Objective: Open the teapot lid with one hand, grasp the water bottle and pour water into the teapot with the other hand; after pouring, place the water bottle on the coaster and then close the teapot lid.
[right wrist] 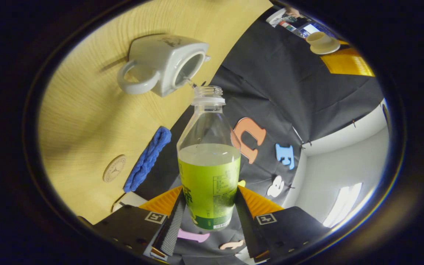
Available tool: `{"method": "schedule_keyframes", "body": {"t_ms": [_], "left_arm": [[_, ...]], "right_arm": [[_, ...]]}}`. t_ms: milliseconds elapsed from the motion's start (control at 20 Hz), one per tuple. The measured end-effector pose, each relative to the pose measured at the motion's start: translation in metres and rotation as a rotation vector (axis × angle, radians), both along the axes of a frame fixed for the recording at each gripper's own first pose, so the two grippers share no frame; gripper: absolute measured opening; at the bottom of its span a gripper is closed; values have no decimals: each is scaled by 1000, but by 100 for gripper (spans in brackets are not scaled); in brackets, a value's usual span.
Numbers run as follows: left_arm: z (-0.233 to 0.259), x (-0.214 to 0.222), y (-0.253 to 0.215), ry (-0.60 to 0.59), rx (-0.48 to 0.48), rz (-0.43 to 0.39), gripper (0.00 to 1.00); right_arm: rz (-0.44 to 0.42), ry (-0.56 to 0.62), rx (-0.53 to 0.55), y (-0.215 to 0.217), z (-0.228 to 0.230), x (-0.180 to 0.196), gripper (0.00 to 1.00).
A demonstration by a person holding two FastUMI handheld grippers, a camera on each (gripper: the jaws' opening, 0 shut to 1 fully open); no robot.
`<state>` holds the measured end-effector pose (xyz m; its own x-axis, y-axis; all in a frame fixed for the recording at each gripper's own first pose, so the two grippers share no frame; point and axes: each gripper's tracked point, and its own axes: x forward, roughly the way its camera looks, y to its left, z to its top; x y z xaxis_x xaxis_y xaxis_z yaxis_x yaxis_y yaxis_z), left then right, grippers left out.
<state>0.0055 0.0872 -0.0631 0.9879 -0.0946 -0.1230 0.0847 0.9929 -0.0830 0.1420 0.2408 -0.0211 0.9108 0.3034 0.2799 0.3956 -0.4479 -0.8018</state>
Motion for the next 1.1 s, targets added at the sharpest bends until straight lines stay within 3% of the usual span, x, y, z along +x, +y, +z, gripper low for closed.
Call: {"method": "schedule_keyframes", "body": {"t_ms": [350,700,750,950,1100], "left_arm": [[3,-1,-7,-4,14,-8,5],[10,-3,-17,-18,20,-28,5],[9,-3,-18,-18,23,-29,5],[1,2,-14,4,11,-15,5],[-7,5,-15,28,6,-10,5]], "right_arm": [[19,23,22,0,-4,0,76],[51,257,355,-26,-47,10,73],[56,296,408,-28,-53,13,77],[88,434,640,-33,-62,16,73],[71,543,815,-39,-62,23,77]]}}
